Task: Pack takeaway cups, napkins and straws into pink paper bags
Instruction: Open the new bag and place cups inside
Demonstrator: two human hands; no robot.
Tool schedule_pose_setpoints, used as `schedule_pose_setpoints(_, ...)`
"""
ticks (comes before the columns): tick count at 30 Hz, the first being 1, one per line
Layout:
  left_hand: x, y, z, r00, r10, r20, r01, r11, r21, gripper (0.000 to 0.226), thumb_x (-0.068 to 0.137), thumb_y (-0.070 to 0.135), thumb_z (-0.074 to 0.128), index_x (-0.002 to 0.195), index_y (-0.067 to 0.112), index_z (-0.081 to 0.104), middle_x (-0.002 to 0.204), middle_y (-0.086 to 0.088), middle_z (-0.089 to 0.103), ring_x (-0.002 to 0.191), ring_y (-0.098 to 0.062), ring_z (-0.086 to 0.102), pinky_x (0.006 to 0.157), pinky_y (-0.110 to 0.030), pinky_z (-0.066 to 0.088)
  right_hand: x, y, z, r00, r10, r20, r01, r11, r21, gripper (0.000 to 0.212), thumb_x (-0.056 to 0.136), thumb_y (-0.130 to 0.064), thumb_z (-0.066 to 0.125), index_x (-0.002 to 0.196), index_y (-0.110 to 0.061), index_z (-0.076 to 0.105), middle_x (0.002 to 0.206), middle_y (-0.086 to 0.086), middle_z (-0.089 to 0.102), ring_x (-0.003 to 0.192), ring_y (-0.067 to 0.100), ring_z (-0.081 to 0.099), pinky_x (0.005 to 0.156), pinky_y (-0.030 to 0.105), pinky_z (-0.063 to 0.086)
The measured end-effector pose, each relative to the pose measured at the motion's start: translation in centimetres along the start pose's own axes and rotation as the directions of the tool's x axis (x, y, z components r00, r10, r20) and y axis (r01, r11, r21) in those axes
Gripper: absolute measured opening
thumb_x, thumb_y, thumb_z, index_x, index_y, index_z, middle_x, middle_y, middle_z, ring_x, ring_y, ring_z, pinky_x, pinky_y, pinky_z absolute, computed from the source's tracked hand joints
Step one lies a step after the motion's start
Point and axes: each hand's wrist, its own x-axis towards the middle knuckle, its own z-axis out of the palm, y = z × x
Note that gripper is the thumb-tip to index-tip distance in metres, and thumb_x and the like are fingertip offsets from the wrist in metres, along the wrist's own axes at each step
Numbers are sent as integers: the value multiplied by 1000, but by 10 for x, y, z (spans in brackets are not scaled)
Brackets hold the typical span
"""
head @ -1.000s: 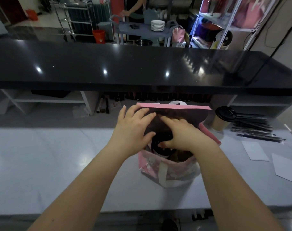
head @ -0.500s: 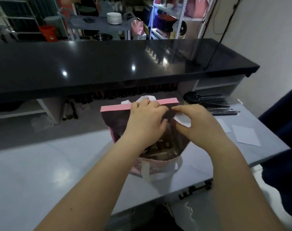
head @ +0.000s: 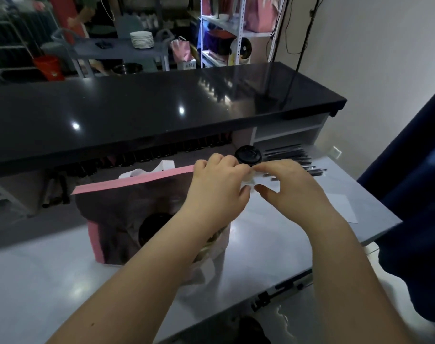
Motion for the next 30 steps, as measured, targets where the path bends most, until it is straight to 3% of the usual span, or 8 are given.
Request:
schedule_pose_setpoints(6,53,25,10,998,-59,-9,60,988,145,33,93,38,48,123,30,56,118,6,56,113,-21,45,88,-37,33,37,59,-23,996,-86,-1,86,996,16,42,84,-23,71,125,-25,62,118,-8,64,115,14,49,97,32,44)
schedule_pose_setpoints(10,74,42,24,992,-123,-23,126,975,183,32,92,38,50,121,30,60,119,8,56,114,-20,44,88,-36,30,58,94,-24,986,-165,-19,166,984,68,40,83,-24,71,123,-26,63,115,-11,64,113,11,48,91,23,36)
schedule_pose_setpoints(13,86,50,34,986,-164,-23,165,959,230,33,91,40,51,122,30,60,120,8,56,115,-21,44,90,-37,31,73,118,-18,978,-206,35,202,974,102,40,84,-25,70,124,-27,62,117,-12,63,114,9,45,92,23,36)
schedule_pose_setpoints(18,114,51,52,974,-214,69,186,939,291,36,91,43,51,125,33,57,121,7,56,117,-22,43,91,-40,33,95,149,-3,960,-250,129,236,965,115,43,84,-24,69,127,-24,61,120,-8,63,116,15,47,95,35,45)
schedule_pose_setpoints(25,142,32,82,945,-282,164,221,924,311,37,92,42,51,127,34,55,122,6,56,118,-22,43,94,-41,36,128,163,30,918,-329,222,317,944,92,45,84,-27,68,128,-23,58,125,-6,60,117,21,44,94,36,42)
schedule_pose_setpoints(30,150,9,98,913,-319,255,219,909,355,43,91,44,50,133,32,50,127,3,54,121,-24,43,97,-44,37,152,167,60,892,-344,295,348,937,39,56,83,-33,67,136,-26,48,138,-4,48,124,24,38,99,39,37)
